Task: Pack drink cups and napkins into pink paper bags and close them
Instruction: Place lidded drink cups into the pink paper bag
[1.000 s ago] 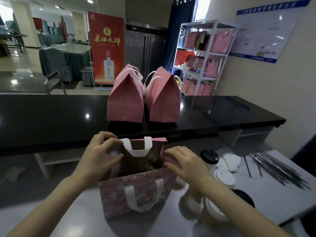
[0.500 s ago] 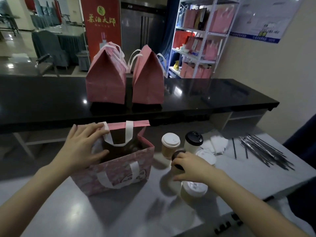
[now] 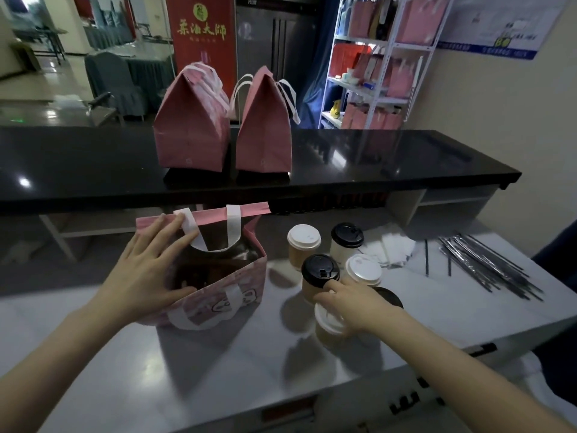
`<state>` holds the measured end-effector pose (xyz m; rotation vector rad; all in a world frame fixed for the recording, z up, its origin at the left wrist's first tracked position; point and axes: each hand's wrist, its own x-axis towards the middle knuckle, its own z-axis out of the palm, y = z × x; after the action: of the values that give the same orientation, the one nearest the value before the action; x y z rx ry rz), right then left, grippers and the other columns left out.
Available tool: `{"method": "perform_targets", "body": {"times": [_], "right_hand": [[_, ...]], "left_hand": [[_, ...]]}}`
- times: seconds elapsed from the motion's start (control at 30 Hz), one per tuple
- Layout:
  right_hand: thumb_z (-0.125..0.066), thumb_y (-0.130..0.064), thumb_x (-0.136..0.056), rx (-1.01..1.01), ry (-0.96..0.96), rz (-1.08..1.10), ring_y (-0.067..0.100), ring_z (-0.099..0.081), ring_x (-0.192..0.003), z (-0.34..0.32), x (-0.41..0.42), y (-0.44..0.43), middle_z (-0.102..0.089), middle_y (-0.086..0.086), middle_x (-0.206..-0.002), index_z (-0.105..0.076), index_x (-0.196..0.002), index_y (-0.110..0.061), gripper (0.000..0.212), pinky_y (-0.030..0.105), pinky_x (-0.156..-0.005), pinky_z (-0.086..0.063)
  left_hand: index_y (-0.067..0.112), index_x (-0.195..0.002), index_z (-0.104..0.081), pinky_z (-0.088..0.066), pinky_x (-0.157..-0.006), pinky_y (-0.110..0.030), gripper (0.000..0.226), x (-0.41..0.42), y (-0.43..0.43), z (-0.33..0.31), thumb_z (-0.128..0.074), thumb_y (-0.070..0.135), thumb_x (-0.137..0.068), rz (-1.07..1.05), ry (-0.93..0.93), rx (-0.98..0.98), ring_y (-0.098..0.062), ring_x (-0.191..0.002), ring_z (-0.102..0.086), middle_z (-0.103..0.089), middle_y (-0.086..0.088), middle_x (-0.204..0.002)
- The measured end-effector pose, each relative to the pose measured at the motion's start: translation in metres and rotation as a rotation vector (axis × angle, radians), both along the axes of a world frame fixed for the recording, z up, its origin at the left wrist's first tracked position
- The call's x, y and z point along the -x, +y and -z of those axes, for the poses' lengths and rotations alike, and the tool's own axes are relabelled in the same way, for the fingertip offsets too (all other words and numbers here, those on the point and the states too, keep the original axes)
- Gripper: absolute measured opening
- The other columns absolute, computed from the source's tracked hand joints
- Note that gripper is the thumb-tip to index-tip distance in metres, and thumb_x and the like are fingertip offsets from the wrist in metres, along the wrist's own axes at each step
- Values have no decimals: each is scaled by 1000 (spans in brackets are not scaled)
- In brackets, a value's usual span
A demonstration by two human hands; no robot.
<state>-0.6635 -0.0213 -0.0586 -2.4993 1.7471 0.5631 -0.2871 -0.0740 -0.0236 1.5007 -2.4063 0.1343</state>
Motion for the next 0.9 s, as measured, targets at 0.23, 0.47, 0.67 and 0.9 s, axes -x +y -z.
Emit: {"method": "perform_targets", "body": {"times": [0.23,0.47,0.67,0.9], "right_hand": [[-70,-51,-70,105,-195,13,18,-43,-113,-59,-13,5,-44,-9,-131,-36,-141,-38,79,31,-94,-42],[-78,-46,-60,297,-479,-39,13,-40,-113,-164,-56,-3,-40,-12,-125,-41,-140,-37,89,29,-97,-39],[-78,-44,-64,274,-546,-182,14,-50,-108,-187,-127,-23,-39,-9,-124,-40,-140,-35,86,36,-89,-50],[-75,-40,-69,237,-341,-261,22,-46,-111,-113,-190,-59,-40,0,-121,-42,-135,-29,75,38,-79,-52]], "left_hand": [[36,-152,-10,-6,-120,-49,108,-5,4,0,-72,65,-69,-46,-28,-19,-19,-148,16,4,3,-162],[35,-154,-9,-7,-120,-44,104,-9,1,3,-64,68,-72,-77,-38,-13,-18,-147,20,8,2,-163],[27,-154,-11,-11,-119,-41,105,-4,0,4,-64,66,-73,-75,-42,14,-23,-148,13,4,0,-162],[27,-155,-10,-4,-120,-40,105,-7,7,6,-60,70,-74,-13,-42,-11,-21,-149,11,-3,3,-163]]}}
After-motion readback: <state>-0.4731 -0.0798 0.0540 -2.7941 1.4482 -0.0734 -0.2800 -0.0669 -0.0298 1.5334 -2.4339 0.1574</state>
